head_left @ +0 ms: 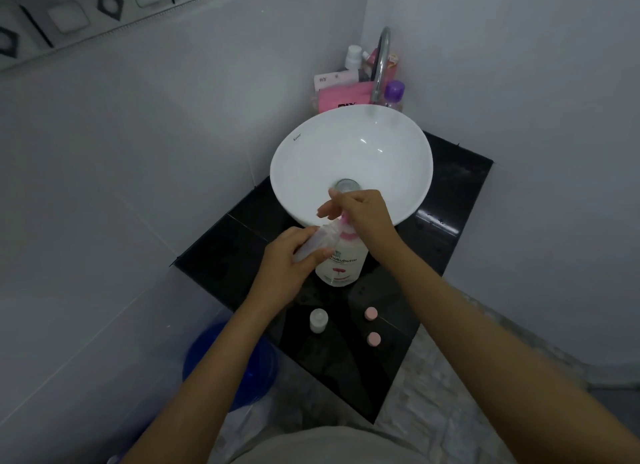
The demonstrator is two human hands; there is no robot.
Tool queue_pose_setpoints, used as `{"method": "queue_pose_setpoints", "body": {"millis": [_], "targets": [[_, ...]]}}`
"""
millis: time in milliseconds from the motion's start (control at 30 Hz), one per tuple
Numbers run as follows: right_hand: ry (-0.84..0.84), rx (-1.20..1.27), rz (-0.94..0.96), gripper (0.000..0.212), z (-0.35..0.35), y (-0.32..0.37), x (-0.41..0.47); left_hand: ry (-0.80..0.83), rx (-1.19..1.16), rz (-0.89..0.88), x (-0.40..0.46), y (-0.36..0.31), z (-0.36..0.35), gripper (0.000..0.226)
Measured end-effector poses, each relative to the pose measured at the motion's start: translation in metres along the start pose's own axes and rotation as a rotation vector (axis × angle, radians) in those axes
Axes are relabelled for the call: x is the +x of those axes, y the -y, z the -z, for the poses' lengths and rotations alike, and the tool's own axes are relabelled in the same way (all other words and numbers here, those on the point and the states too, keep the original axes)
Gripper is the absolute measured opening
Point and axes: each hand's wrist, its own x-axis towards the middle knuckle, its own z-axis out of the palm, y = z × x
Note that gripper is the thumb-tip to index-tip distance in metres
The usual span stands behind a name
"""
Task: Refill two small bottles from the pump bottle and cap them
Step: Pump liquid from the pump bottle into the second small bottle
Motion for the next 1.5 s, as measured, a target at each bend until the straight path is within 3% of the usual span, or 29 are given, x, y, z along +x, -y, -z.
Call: {"method": "queue_pose_setpoints", "body": {"millis": [200,333,567,1267,1367,1500], "targets": [[-0.07,0.063,-0.077,0.039,-0.006,-0.007,-0.005,-0.004,0.016,0.017,0.001,0.006,-0.003,0.035],[-0.121,-0.015,-0.031,0.041,-0.01,-0.02,-0.007,0.017,0.037,0.046,0.0,0.012,-0.003,0.036],[-0.118,-0.054,0.099,0.039,-0.002,-0.002,-0.006,0.047,-0.059,0.029,0.001,0.0,0.0,0.035],[-0.096,-0.072,-0.01,0.046,-0.008,-0.022,-0.006,0.1,0.014,0.057,0.002,0.008,0.001,0.033],[-0.118,-0.159,0.006,0.039,-0.007,-0.016,-0.006,0.098,0.005,0.057,0.0,0.006,0.001,0.035],[-0.127,-0.077,0.049,0.034,-0.001,0.003,-0.009,0.103,-0.026,0.03,0.003,-0.002,0.004,0.035]]}}
